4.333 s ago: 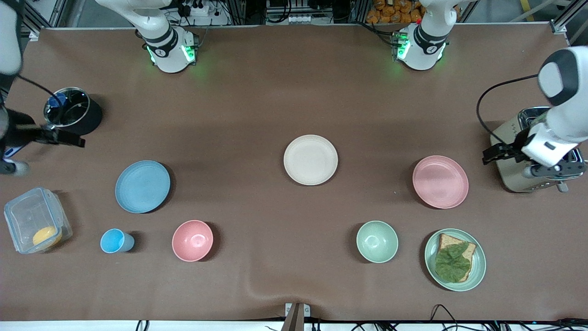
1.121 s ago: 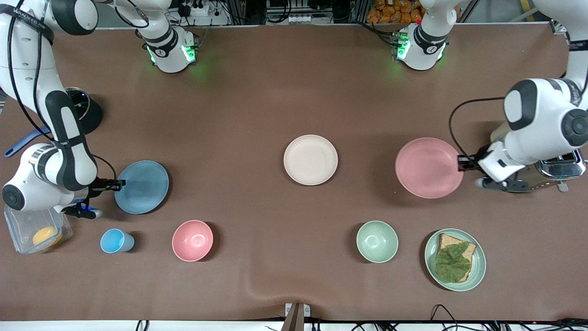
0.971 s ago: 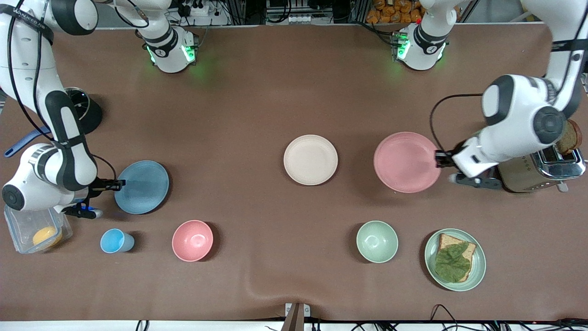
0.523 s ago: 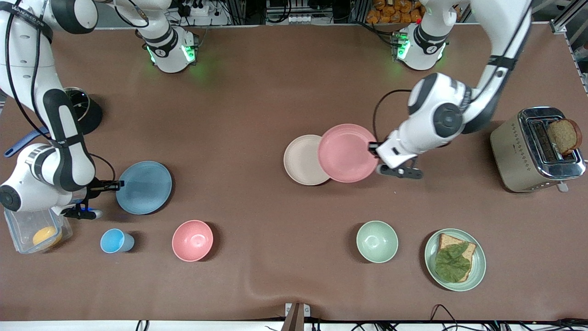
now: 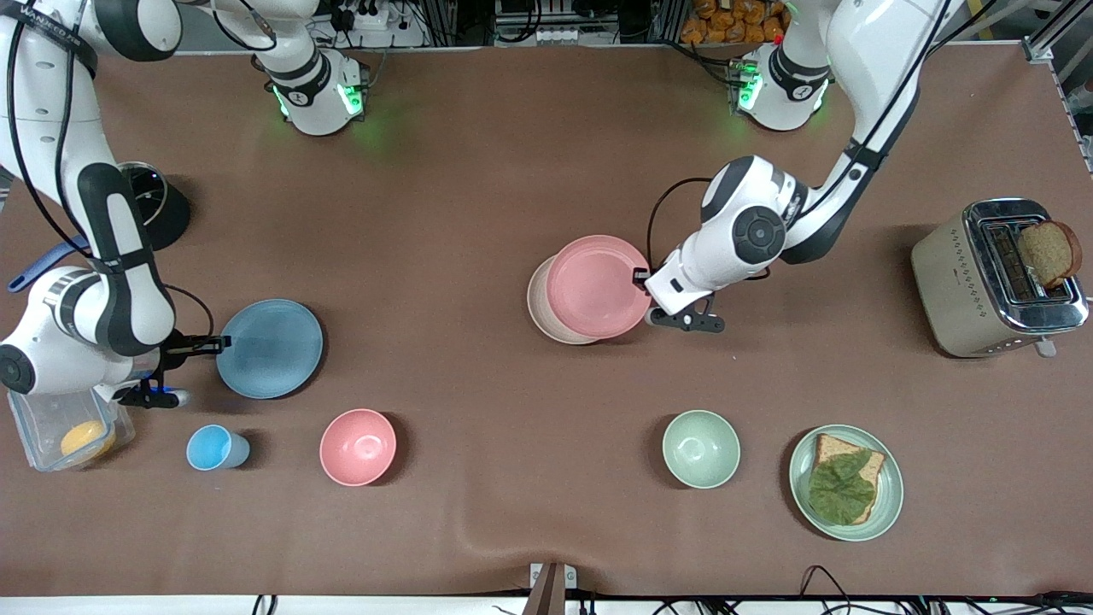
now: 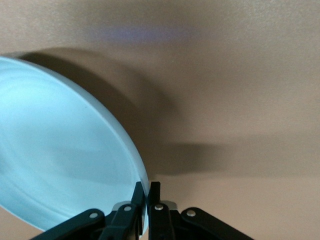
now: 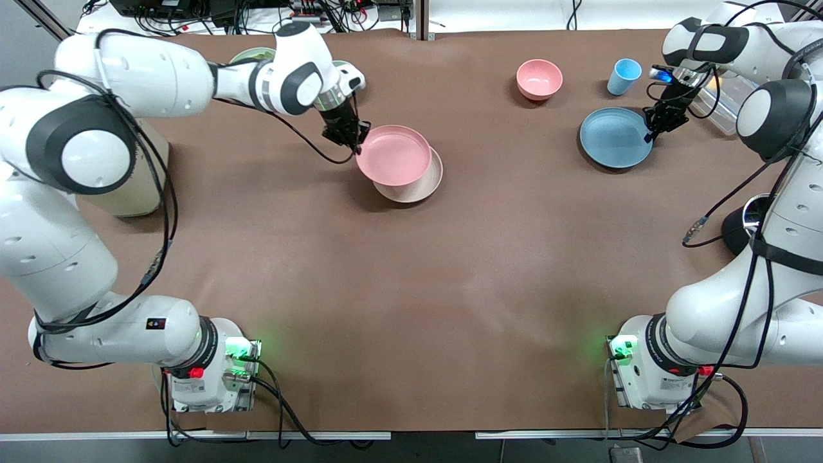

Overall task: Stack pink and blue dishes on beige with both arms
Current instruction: 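Carry the pink plate onto the beige plate with the left gripper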

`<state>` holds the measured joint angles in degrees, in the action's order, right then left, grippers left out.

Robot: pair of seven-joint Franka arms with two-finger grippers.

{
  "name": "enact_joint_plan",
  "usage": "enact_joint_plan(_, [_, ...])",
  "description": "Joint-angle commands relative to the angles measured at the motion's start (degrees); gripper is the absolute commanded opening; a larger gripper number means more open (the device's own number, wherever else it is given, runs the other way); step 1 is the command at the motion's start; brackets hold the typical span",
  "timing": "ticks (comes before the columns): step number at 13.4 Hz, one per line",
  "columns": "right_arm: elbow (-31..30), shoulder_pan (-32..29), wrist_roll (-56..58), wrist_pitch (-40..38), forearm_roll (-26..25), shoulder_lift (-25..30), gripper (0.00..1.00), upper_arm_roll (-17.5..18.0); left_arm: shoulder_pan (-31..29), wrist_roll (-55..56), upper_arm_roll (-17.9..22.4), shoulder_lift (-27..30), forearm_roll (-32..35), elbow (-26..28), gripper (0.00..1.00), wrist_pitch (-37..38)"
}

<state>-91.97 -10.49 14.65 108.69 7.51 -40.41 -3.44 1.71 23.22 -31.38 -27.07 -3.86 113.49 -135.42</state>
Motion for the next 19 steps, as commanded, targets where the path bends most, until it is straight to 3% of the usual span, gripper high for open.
enact_joint_plan(1, [-0.23,0.04,2.57,-0.94,0.57,1.38,0.00,0.10,3.82,5.59,0.53,-3.42,0.69,-4.15,0.00,-0.45])
enact_joint_plan(4, [1.17,0.12,3.20,-2.69,0.57,1.38,0.00,0.10,4.27,8.24,0.70,-4.92,5.87,-4.33,0.00,-0.45])
enact_joint_plan(12, [1.09,1.17,3.11,-5.24,0.57,4.37,0.00,0.10,4.18,10.00,0.70,-5.80,5.97,-3.45,0.00,-0.45])
enact_joint_plan(13, [1.09,1.18,3.11,-5.42,0.57,4.54,0.00,0.10,4.27,10.18,0.70,-5.97,5.97,-3.71,0.28,-0.45])
enact_joint_plan(14, [1.09,1.09,3.20,-5.42,0.57,4.89,0.00,0.10,4.01,10.44,0.70,-6.15,5.97,-3.80,0.99,-0.45])
enact_joint_plan(17, [1.09,1.18,2.58,-6.91,0.66,5.95,0.00,0.27,1.65,10.27,0.70,-4.06,6.05,-4.33,1.00,0.16])
enact_joint_plan(19, [1.09,1.27,2.14,-8.31,1.53,6.65,0.00,0.97,0.24,11.49,0.79,3.30,6.05,-4.16,1.00,2.95])
